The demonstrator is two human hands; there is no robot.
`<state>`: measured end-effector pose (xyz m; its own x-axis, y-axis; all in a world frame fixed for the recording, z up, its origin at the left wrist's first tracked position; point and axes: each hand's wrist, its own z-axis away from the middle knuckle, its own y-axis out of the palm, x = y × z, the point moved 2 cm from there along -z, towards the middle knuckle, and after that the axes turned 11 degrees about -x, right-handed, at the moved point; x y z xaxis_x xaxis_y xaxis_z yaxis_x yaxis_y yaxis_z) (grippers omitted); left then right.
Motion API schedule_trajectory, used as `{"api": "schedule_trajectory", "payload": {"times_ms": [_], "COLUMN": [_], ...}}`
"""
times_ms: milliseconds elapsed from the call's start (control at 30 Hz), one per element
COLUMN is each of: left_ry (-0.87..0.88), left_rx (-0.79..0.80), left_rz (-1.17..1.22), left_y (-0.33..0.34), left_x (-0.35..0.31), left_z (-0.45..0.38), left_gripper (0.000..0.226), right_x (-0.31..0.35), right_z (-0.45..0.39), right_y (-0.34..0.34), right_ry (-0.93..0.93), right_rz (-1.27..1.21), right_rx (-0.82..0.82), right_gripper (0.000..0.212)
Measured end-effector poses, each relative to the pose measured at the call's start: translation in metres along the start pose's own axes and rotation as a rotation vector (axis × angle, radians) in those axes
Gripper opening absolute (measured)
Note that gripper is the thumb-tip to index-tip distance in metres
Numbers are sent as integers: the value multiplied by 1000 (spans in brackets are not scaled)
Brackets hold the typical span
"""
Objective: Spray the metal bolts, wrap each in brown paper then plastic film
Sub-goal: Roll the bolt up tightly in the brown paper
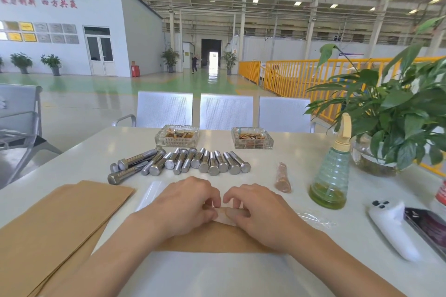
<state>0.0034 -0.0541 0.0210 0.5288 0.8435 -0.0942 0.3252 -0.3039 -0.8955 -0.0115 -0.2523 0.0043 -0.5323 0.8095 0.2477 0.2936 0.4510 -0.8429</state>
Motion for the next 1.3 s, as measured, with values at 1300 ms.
{"api": "schedule_trajectory", "payload": {"times_ms": [1300], "left_ry": [148], "left_rx": [344], "left_rz": [-500], "left_y": [-15], "left_x": [-69], "left_z": [26], "left_gripper": [58], "right_x": [8], "right_z": [-26], "right_y": [2], "right_ry": [-28], "right_rz": [-26], "right_rx": [42], "right_gripper": [14]}}
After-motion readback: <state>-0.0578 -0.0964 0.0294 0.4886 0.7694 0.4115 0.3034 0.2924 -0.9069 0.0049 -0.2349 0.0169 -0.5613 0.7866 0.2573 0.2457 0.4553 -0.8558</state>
